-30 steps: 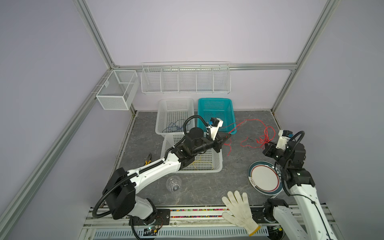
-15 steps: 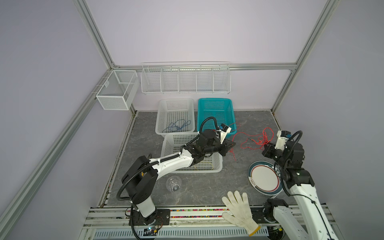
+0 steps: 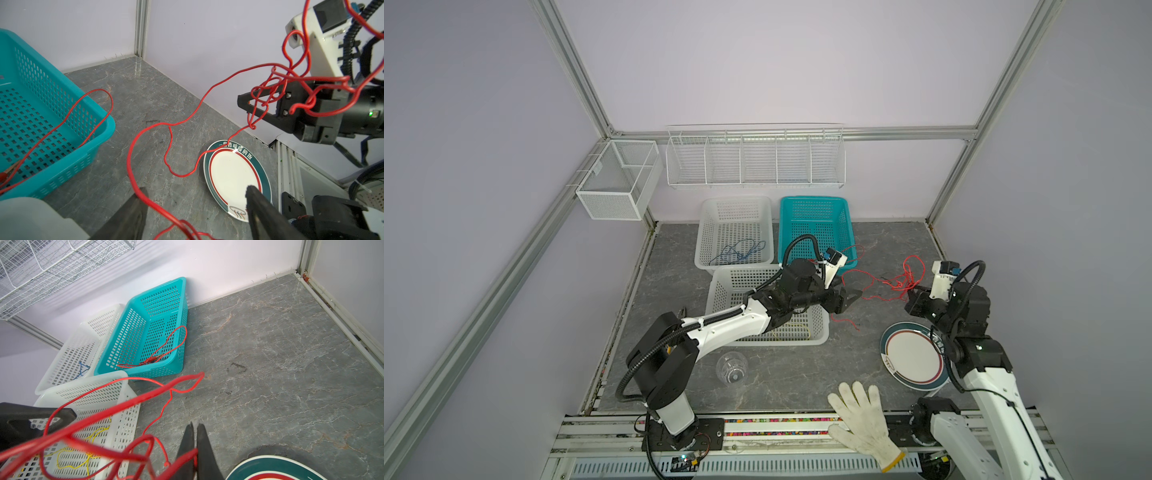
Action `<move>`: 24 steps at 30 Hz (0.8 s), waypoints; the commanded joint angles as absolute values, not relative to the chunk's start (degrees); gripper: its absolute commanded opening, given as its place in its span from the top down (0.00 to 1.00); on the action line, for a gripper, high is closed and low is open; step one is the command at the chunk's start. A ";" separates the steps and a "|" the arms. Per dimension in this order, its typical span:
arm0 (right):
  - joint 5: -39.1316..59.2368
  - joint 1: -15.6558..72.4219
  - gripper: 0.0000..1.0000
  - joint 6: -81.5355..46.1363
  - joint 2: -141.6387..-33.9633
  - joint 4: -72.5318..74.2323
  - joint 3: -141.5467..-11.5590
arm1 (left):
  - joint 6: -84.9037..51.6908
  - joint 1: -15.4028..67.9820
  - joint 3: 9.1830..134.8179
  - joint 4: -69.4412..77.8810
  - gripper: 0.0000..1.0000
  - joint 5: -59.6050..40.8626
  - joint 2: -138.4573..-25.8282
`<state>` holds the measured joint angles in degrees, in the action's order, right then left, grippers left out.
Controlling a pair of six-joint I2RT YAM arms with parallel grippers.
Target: Untangle the cables
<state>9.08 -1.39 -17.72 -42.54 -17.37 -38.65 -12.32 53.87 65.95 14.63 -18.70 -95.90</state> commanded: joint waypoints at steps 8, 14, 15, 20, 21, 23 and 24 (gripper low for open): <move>16.86 -1.04 0.93 -14.85 -44.81 -16.61 -41.84 | -7.42 54.14 63.42 15.29 0.01 -15.28 -90.50; 15.65 -1.05 0.93 -14.85 -45.12 -15.66 -42.35 | -6.16 54.14 62.14 16.87 0.01 -17.91 -89.96; 15.45 -1.00 0.93 -14.94 -45.10 -15.27 -42.45 | -5.81 54.14 61.99 16.87 0.00 -18.46 -90.00; 16.21 -1.05 0.93 -14.80 -46.58 -13.65 -42.71 | -3.95 54.14 60.98 16.80 0.01 -20.56 -89.59; 16.64 -1.02 0.93 -14.71 -47.04 -13.37 -42.79 | -3.61 54.14 60.40 16.96 0.01 -20.82 -89.40; 17.11 -0.97 0.93 -14.70 -48.05 -13.12 -43.13 | -2.15 54.14 59.94 15.74 0.01 -20.20 -88.97; 17.80 -0.99 0.93 -14.48 -48.44 -12.95 -43.28 | -1.58 54.10 59.94 14.83 0.01 -19.16 -88.80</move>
